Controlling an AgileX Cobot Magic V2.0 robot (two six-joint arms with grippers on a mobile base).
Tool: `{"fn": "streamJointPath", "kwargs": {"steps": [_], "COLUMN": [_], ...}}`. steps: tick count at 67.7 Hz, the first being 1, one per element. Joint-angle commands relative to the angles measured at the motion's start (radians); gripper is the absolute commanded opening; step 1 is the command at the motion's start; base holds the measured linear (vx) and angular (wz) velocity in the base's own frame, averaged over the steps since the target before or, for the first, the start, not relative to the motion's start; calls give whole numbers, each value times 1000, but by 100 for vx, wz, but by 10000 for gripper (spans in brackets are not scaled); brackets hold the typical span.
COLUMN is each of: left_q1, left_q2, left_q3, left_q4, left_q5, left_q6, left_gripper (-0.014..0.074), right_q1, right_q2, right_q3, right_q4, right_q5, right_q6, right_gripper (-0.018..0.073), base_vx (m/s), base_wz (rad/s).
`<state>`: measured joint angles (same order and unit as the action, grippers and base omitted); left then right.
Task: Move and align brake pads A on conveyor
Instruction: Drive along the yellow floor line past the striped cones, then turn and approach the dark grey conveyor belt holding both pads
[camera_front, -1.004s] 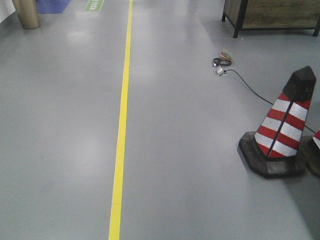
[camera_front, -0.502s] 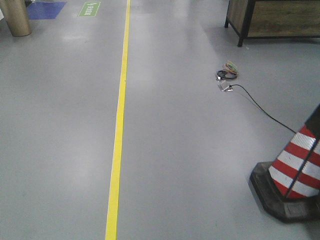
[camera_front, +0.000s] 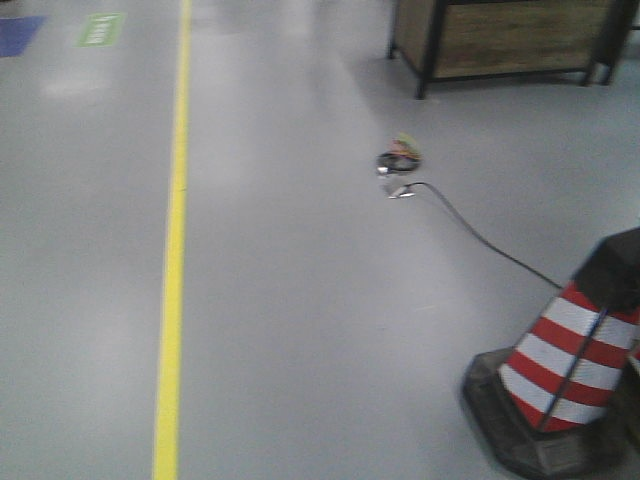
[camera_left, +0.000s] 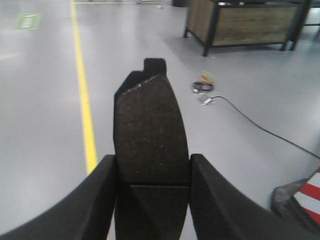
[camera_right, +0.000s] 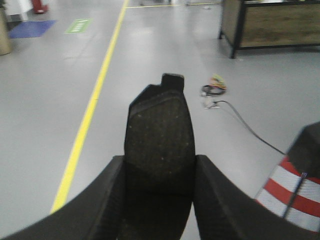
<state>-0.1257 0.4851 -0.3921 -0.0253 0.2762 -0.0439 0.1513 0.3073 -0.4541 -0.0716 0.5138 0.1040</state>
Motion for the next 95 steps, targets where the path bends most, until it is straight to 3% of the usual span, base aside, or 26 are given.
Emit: {"fn": "streamJointPath", "kwargs": {"steps": [1, 95], "left_q1": [-4, -4], "left_q2": [-2, -2], "left_q3": [-29, -29], "left_q4": [-3, -3], "left_q5": [-99, -100], "left_q6": [0, 0], "left_gripper": [-6, -6], "right_q1": [0, 0], "right_q2": [8, 8], "right_q3": [-29, -29], "right_q4": [-11, -11], "right_q5": [-92, -91], "right_q6": [-4, -4], "right_gripper": [-10, -10], "base_vx": [33, 19], "base_wz": [-64, -84]}}
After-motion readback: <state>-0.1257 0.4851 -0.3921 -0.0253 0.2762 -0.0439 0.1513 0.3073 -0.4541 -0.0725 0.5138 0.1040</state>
